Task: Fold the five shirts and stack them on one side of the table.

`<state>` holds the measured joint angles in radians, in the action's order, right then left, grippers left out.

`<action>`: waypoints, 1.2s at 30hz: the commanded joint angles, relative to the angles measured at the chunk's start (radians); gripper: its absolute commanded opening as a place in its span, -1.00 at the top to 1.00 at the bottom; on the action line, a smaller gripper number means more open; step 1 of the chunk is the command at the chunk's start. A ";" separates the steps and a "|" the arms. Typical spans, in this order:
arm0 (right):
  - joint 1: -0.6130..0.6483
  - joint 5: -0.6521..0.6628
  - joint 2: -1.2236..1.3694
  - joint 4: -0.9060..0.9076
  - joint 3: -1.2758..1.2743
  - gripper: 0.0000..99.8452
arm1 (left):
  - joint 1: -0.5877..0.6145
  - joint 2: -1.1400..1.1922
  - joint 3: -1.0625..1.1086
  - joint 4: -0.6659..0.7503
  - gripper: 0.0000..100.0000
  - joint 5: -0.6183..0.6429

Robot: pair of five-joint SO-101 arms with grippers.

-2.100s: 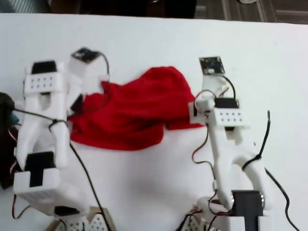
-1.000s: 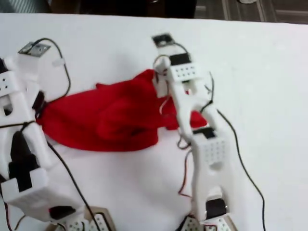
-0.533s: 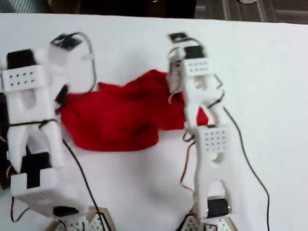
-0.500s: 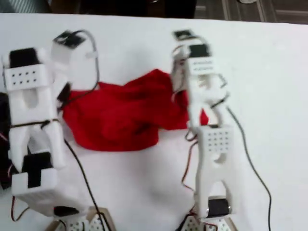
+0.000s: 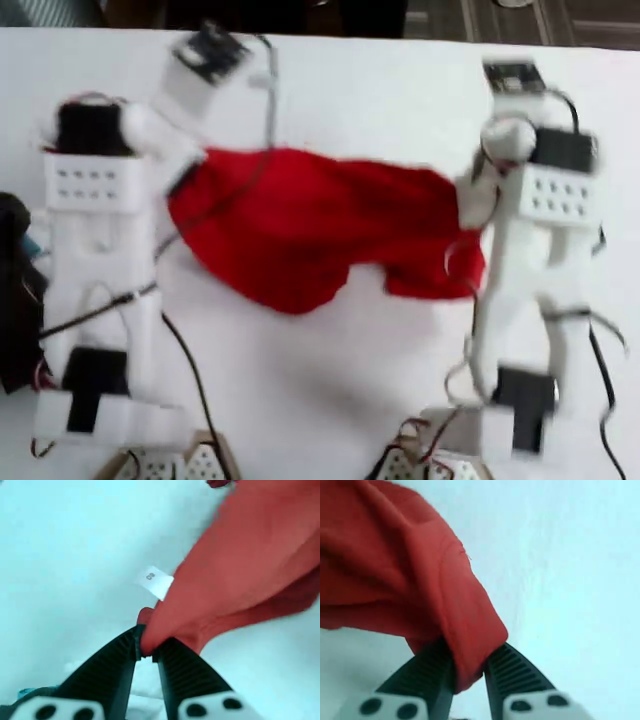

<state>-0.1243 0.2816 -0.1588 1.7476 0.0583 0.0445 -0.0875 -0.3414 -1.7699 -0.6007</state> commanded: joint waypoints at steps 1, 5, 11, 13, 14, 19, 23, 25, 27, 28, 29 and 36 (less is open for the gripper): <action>-0.044 0.068 -0.220 0.019 -0.290 0.96 | -0.048 -0.135 0.282 -0.009 0.95 -0.012; -0.073 0.178 -0.328 0.015 -0.468 0.95 | 0.000 -0.180 0.553 0.017 0.95 -0.141; -0.065 0.359 -0.414 0.016 -0.479 0.79 | 0.170 -0.180 0.722 0.037 0.95 -0.339; -0.065 0.385 -0.449 0.016 -0.434 0.61 | 0.232 -0.180 0.723 0.037 0.95 -0.370; -0.065 0.382 -0.470 0.016 -0.402 0.52 | 0.261 -0.180 0.723 0.037 0.95 -0.384; 0.010 0.163 -0.524 -0.051 -0.180 0.33 | 0.353 -0.180 0.734 0.058 0.95 -0.423; 0.223 -0.046 -0.414 -0.209 -0.129 0.41 | 0.362 -0.180 0.734 0.058 0.95 -0.422; 0.337 -0.080 -0.280 -0.288 -0.129 0.46 | 0.361 -0.180 0.734 0.058 0.95 -0.420; 0.421 -0.087 -0.116 -0.361 -0.123 0.49 | 0.361 -0.180 0.734 0.058 0.95 -0.420; 0.447 -0.087 -0.033 -0.395 -0.115 0.49 | 0.361 -0.180 0.734 0.058 0.95 -0.420; 0.466 -0.089 0.054 -0.424 -0.100 0.49 | 0.362 -0.180 0.736 0.057 0.95 -0.420; 0.479 -0.092 0.596 -0.409 0.201 0.49 | 0.361 -0.180 0.809 0.057 0.95 -0.420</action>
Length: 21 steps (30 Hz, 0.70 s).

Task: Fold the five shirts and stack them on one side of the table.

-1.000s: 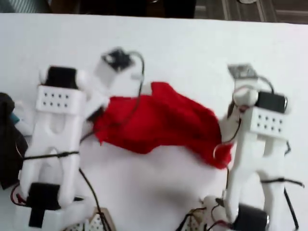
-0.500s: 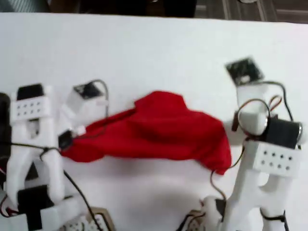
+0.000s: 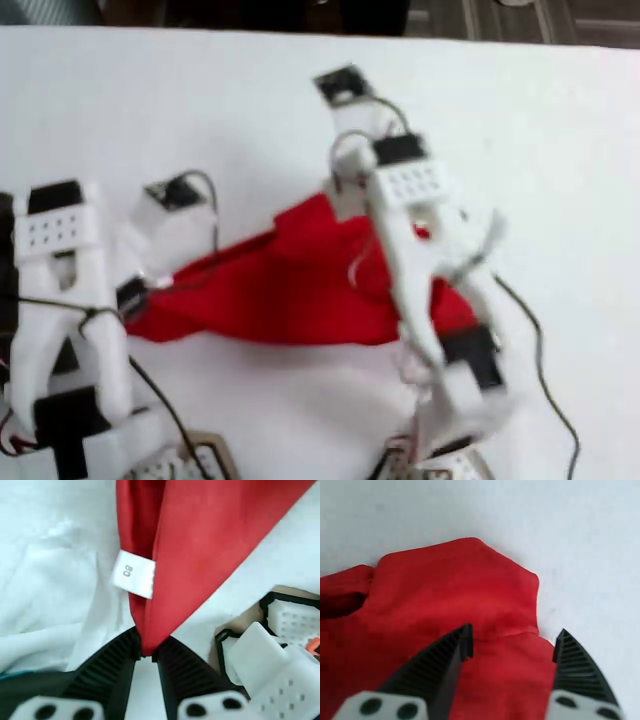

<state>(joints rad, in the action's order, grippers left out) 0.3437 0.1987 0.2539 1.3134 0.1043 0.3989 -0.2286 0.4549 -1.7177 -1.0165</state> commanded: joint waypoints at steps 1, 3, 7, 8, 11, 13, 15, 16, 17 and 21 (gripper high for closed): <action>0.015 -0.009 0.246 0.061 0.212 0.49 | 0.006 -0.038 0.021 0.005 0.95 -0.005; 0.019 -0.009 0.355 0.142 0.325 0.49 | 0.005 -0.041 0.027 0.005 0.95 -0.005; 0.025 -0.009 0.539 0.306 0.560 0.49 | 0.005 -0.041 0.021 0.006 0.95 -0.005; 0.027 -0.009 0.578 0.341 0.617 0.49 | 0.003 -0.041 0.021 0.008 0.95 -0.005; 0.022 -0.009 0.665 0.409 0.764 0.65 | 0.003 -0.044 0.027 0.038 0.95 -0.005; 0.007 -0.011 0.685 0.429 0.858 0.90 | 0.003 -0.040 0.027 0.041 0.95 -0.005; -0.010 -0.021 0.684 0.450 0.939 0.94 | 0.003 -0.040 0.027 0.049 0.95 -0.005; -0.022 -0.044 0.674 0.455 0.977 0.93 | 0.003 -0.040 0.027 0.054 0.95 -0.005; -0.038 -0.069 0.656 0.455 1.008 0.97 | 0.003 -0.040 0.027 0.061 0.95 -0.005; -0.084 -0.095 0.522 0.455 1.048 0.96 | 0.003 -0.048 0.007 0.098 0.95 0.008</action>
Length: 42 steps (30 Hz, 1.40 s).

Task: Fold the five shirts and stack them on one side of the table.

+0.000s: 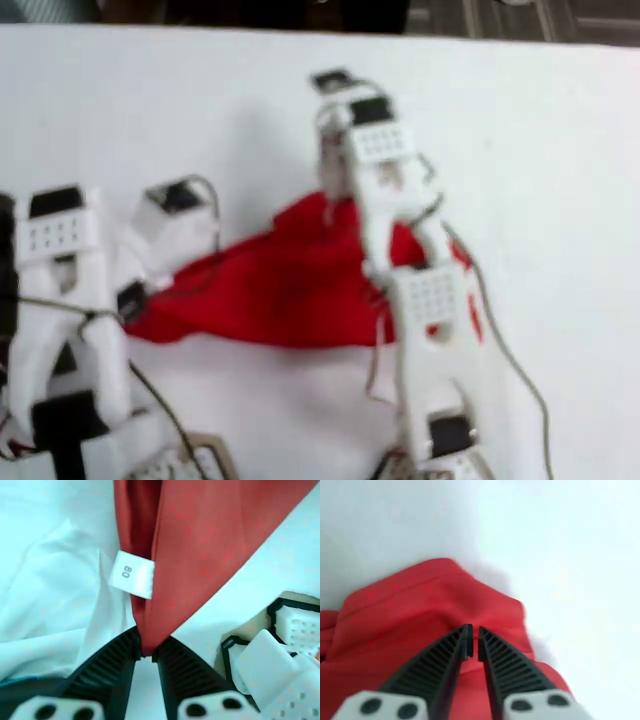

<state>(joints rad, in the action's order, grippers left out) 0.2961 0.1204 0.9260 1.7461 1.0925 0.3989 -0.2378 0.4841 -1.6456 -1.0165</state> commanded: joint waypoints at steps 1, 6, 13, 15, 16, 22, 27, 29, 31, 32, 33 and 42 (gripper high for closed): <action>-0.044 -0.018 -0.193 0.022 0.055 0.96 | 0.003 -0.032 -0.041 0.034 0.95 0.038; -0.048 -0.015 -0.375 0.022 -0.078 0.96 | -0.002 -0.031 -0.179 0.052 0.95 0.210; -0.002 -0.021 -0.242 -0.136 -0.269 0.64 | -0.035 -0.029 -0.177 0.043 0.95 0.216; -0.002 -0.015 -0.168 -0.171 -0.269 0.46 | -0.035 -0.029 -0.166 0.043 0.95 0.216; -0.002 -0.015 -0.136 -0.185 -0.269 0.43 | -0.035 -0.031 -0.157 0.043 0.95 0.216; -0.001 -0.015 -0.030 -0.220 -0.269 0.43 | -0.035 -0.031 -0.116 0.043 0.95 0.215; -0.004 -0.015 -0.018 -0.231 -0.267 0.80 | -0.035 -0.032 -0.108 0.043 0.95 0.215; -0.007 -0.018 -0.019 -0.246 -0.267 0.98 | -0.035 -0.032 -0.108 0.043 0.95 0.215; -0.007 -0.020 -0.019 -0.246 -0.267 0.95 | -0.035 -0.031 -0.108 0.043 0.95 0.215; -0.007 -0.023 -0.022 -0.243 -0.265 0.97 | -0.035 -0.031 -0.108 0.043 0.95 0.215; -0.007 -0.023 -0.030 -0.236 -0.256 0.95 | -0.035 -0.031 -0.108 0.043 0.95 0.215; -0.094 -0.014 -0.295 -0.035 -0.021 0.96 | -0.034 -0.032 -0.185 0.043 0.95 0.247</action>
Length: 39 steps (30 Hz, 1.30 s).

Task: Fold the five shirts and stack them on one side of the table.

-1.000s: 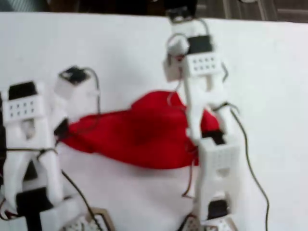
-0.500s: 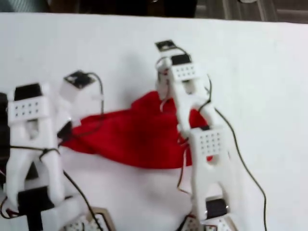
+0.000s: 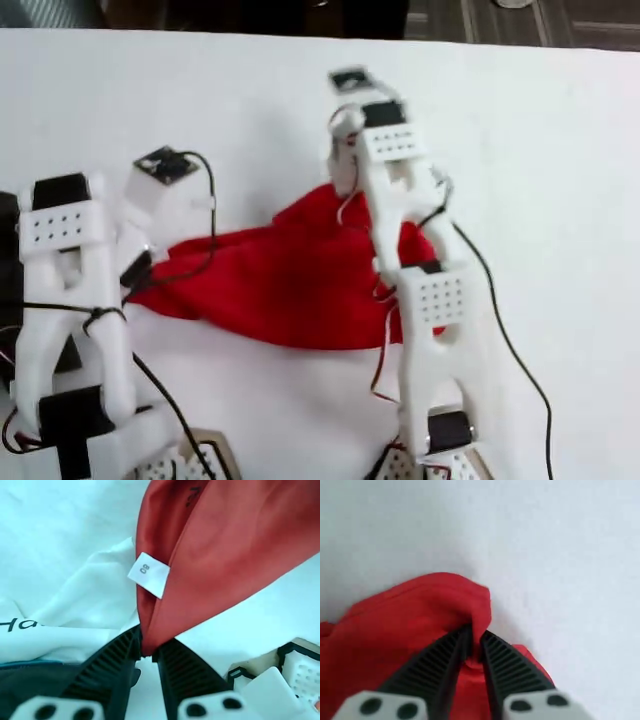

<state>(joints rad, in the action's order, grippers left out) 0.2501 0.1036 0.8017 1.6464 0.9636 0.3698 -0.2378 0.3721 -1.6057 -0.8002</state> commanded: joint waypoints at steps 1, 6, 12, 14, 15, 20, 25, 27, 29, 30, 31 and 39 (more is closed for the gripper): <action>-0.062 0.005 -0.209 0.087 0.130 0.96 | -0.006 -0.031 -0.110 0.003 0.95 0.054; -0.120 0.063 -0.392 0.117 0.158 0.96 | -0.063 -0.031 -0.331 -0.034 0.95 0.103; -0.171 0.066 -0.616 0.120 0.158 0.96 | -0.229 -0.038 -0.636 -0.178 0.95 0.106; -0.186 0.066 -0.705 0.120 0.158 0.96 | -0.239 -0.040 -0.730 -0.180 0.95 0.107; -0.196 0.066 -0.751 0.120 0.158 0.96 | -0.238 -0.040 -0.773 -0.180 0.95 0.107; -0.231 0.069 -0.969 0.119 0.158 0.96 | -0.198 -0.041 -0.951 -0.180 0.95 0.103; -0.243 0.140 -1.142 0.116 0.158 0.96 | -0.176 -0.123 -1.001 -0.180 0.95 0.100; -0.243 0.146 -1.190 0.116 0.158 0.96 | -0.195 -0.184 -0.993 -0.180 0.95 0.100; -0.243 0.147 -1.227 0.116 0.158 0.96 | -0.203 -0.241 -0.993 -0.180 0.95 0.100; -0.243 0.149 -1.244 0.116 0.166 0.96 | -0.204 -0.270 -0.993 -0.180 0.95 0.100; -0.245 0.149 -1.259 0.111 0.169 0.96 | -0.206 -0.299 -0.993 -0.180 0.95 0.100; -0.249 0.204 -1.351 -0.114 0.181 0.96 | -0.203 -0.436 -0.993 -0.178 0.95 0.100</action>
<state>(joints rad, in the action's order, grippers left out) 0.0123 0.2693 -0.5347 1.6218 1.1385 0.1780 -0.6444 -0.5900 -1.7699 -0.7050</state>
